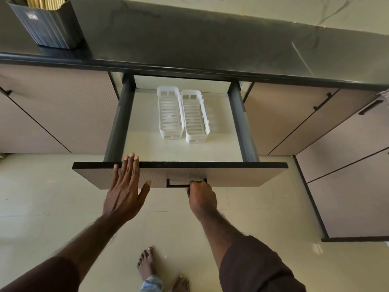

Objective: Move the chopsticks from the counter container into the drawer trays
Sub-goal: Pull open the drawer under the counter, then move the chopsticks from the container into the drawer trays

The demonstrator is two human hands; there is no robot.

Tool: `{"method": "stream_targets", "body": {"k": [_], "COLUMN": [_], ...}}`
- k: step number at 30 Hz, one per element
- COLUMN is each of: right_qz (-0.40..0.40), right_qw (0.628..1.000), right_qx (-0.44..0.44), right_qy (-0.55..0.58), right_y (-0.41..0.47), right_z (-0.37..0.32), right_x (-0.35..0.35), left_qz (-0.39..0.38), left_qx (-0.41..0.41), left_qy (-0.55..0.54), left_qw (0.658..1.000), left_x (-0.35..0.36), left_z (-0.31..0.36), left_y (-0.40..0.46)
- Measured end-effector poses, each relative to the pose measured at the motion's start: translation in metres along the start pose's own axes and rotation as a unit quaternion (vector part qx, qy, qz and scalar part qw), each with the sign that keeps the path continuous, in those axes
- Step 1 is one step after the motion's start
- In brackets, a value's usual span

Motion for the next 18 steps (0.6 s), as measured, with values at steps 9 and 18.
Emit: {"method": "stream_targets", "body": {"k": [9,18], "right_qz": [0.136,0.259], "right_qw": [0.988,0.954], "right_qx": [-0.059,-0.091], "right_qy": [0.049,0.121], "right_y": [-0.005,0.021], "right_z": [-0.038,-0.110], "right_x": [-0.083,-0.180], "left_qz": [0.034,0.123], "left_qx": [0.014,0.037], "left_qy": [-0.038,-0.073], "left_qw": [0.999,0.989], "left_x": [-0.047,-0.158], "left_z": [0.014,0.022], "left_y": [0.006,0.041]}}
Point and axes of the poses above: each hand's wrist, its own y-axis towards the middle knuckle, its own x-axis out of the palm, z = x × y, the point moved 3 cm from there along y, towards the middle knuckle, and after that the axes turned 3 degrees about -y, right-handed, at the moved point
